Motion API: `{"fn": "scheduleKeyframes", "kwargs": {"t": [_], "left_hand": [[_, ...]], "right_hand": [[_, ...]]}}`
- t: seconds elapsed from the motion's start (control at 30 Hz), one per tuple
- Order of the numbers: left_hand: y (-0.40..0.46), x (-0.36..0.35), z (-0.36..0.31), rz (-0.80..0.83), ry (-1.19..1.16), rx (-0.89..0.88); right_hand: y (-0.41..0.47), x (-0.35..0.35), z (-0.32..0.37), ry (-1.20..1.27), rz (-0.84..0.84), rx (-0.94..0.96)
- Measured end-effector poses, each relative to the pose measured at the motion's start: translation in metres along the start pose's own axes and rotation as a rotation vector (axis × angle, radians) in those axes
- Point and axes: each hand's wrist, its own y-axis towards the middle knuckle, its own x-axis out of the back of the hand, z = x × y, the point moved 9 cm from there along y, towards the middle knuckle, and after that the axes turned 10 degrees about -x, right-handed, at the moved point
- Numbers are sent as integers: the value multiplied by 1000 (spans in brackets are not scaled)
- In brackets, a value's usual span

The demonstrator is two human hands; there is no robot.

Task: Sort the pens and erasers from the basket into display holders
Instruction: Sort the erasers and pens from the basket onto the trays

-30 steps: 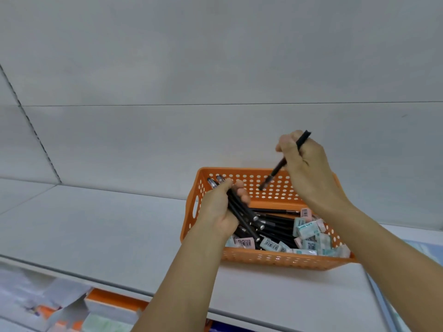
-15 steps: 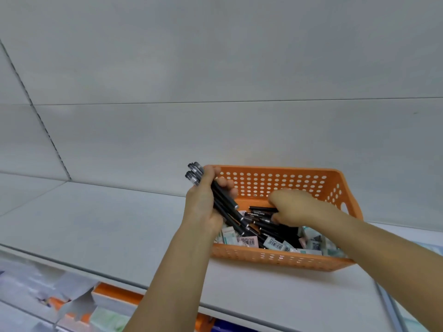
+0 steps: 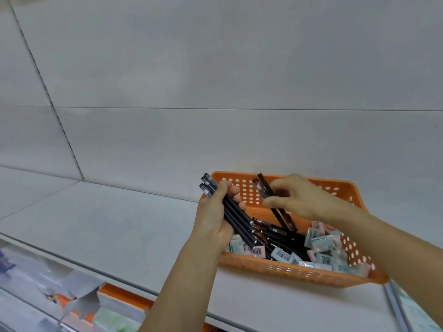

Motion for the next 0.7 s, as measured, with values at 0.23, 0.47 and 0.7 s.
{"fn": "scheduleKeyframes", "kwargs": {"t": [0.23, 0.47, 0.7], "left_hand": [[-6, -27, 13, 196, 134, 11], [-3, -17, 8, 101, 238, -35], [-10, -13, 22, 43, 15, 133]], "right_hand": [[-14, -2, 25, 363, 214, 4], [-19, 11, 25, 397, 29, 1], [-42, 45, 42, 428, -346, 339]]}}
